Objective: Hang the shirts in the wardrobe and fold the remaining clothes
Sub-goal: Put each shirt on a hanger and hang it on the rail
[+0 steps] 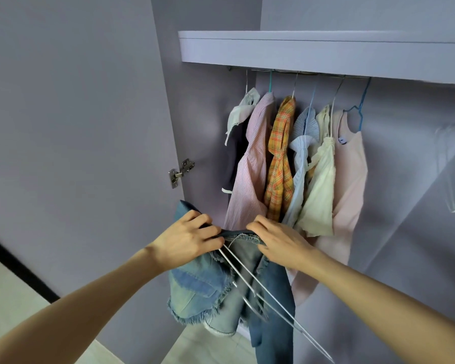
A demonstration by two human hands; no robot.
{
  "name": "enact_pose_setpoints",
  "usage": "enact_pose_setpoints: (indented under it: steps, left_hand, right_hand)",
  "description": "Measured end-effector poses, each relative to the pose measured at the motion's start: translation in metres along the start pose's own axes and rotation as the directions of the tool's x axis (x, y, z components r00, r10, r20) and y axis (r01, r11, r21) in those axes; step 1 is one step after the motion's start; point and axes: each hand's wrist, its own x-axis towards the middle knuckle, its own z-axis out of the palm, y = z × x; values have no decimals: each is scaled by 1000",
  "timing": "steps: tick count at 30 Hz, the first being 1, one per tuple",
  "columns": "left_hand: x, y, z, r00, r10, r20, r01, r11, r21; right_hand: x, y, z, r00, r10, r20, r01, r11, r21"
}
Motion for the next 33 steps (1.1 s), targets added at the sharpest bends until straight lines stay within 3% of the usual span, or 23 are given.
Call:
enact_pose_setpoints:
  steps: [4,9,13,19,25,33]
  left_hand:
    - [-2,-2,3,1000,-16,-6,16,1000,18]
    - [-11,-6,10,995,-102,9,102,994,43]
    - [-17,-10,11,975,-222,9,222,974,39]
    - [-22,-9,3,949,-311,50,314,947,-63]
    - [-26,-7,5,919,-376,122,383,923,-34]
    - [-21,-16,1,937,-347,50,347,938,-7]
  right_hand:
    - [-5,16,4,998,47,-35,-50,995,-84]
    - [-18,37,1,962,263,-68,-266,962,-56]
    - [-31,51,2,921,388,-29,-386,921,56]
    - [-34,79,-3,882,459,110,-468,880,77]
    - [-40,95,-8,876,476,75,-476,879,-24]
    - [-45,98,-9,823,525,217,-451,835,-315]
